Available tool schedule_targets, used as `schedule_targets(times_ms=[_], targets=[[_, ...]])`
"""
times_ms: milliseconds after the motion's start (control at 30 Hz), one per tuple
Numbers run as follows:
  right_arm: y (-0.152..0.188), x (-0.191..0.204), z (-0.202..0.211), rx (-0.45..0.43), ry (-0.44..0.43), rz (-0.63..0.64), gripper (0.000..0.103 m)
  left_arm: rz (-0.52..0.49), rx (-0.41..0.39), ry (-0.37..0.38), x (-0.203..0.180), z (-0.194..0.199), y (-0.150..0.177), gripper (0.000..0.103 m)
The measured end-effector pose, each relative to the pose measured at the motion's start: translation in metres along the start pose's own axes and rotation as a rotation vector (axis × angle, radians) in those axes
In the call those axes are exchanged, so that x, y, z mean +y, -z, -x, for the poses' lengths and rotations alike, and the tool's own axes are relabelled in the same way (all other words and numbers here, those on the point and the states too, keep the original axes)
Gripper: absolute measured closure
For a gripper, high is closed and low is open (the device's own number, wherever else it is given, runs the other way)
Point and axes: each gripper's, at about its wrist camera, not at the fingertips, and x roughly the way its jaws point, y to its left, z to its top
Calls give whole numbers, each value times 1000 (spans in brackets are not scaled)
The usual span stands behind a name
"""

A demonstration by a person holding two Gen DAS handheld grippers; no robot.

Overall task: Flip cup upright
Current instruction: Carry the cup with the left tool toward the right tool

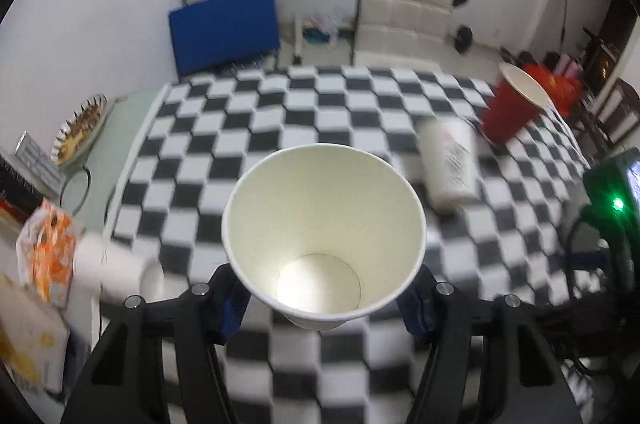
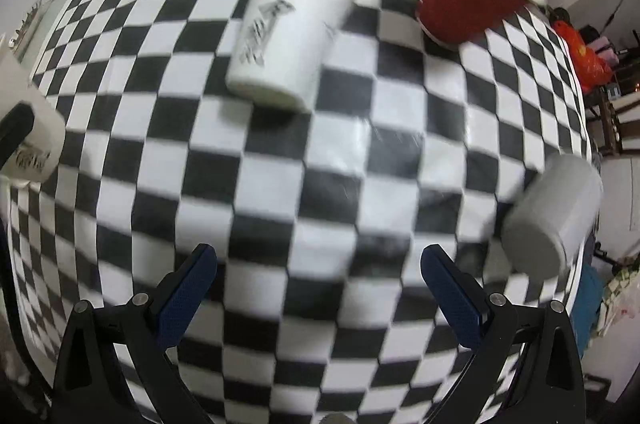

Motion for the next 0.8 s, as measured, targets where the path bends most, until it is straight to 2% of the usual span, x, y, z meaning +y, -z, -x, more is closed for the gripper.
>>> schedule_targets(times_ms=[167,267,367,533,700,800], targets=[[53,-32,6,54,-23,-39,0,15,170,95,-34,21,34,43],[92,-52,5,91,-34,-57,0,35,316,171,-60,19,62,43],[131,-74,0,119,-33,-85,0,62,489,258,-85,2,96,43],[183,-111,-13,171,-37,-161,0,95,661,314,-118,-39,130,43],[208,-132,-17,174,-22,-196,0,78,671,262,-135,-62,132,42],[219,-143,-16,170,-16,-209,0,79,635,242,-139,-58,128,42]])
